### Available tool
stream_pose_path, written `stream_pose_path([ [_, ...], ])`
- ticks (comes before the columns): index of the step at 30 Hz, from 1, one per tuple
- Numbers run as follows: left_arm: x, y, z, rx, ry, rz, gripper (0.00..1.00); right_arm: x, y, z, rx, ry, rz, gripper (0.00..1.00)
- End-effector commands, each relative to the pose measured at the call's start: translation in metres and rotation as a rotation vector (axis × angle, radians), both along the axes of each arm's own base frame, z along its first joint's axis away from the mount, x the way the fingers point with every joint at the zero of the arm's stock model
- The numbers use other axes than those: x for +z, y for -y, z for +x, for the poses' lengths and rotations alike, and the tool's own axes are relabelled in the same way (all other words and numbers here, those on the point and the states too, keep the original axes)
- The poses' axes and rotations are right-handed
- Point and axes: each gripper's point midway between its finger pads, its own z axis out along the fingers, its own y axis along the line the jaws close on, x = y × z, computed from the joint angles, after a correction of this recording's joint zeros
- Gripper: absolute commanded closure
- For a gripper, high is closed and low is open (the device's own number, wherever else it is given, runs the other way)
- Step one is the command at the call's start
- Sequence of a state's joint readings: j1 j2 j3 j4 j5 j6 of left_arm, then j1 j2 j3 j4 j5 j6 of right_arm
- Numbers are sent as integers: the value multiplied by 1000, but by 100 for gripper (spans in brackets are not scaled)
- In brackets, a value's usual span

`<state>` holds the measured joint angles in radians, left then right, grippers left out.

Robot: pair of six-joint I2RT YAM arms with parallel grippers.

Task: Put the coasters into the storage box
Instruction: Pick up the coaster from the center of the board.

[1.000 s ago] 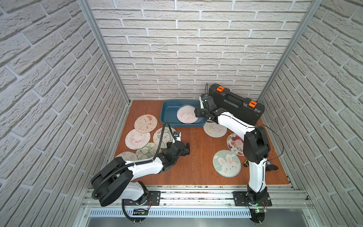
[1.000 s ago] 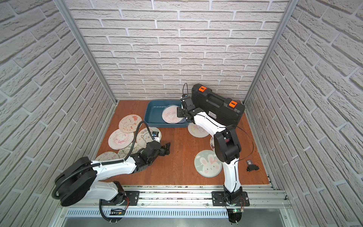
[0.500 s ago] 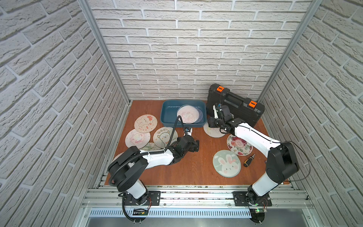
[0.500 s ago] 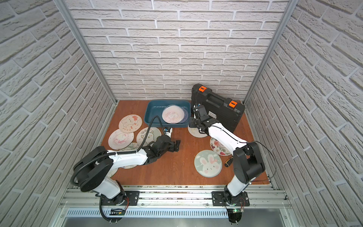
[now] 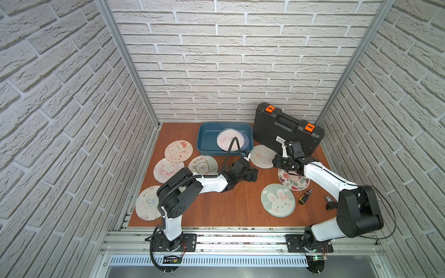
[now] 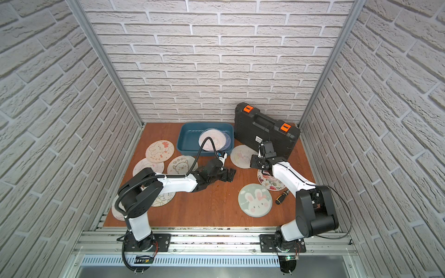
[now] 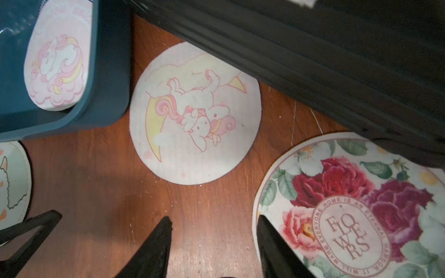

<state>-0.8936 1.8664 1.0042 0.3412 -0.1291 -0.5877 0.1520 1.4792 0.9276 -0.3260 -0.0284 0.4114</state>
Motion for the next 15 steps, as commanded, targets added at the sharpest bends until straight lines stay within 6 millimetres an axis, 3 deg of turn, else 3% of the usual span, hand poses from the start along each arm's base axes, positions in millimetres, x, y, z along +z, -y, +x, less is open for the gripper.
stream_pose_path([
  [1,1,24,4,-39,12,-94,2,-4,1,5,-8,15,49,42],
  [10,-11,47,22,-30,77,-118,3,-37,5,11,-39,-45,70,43],
  [15,-25,45,28,15,63,-118,3,-51,6,15,-58,-67,68,44],
])
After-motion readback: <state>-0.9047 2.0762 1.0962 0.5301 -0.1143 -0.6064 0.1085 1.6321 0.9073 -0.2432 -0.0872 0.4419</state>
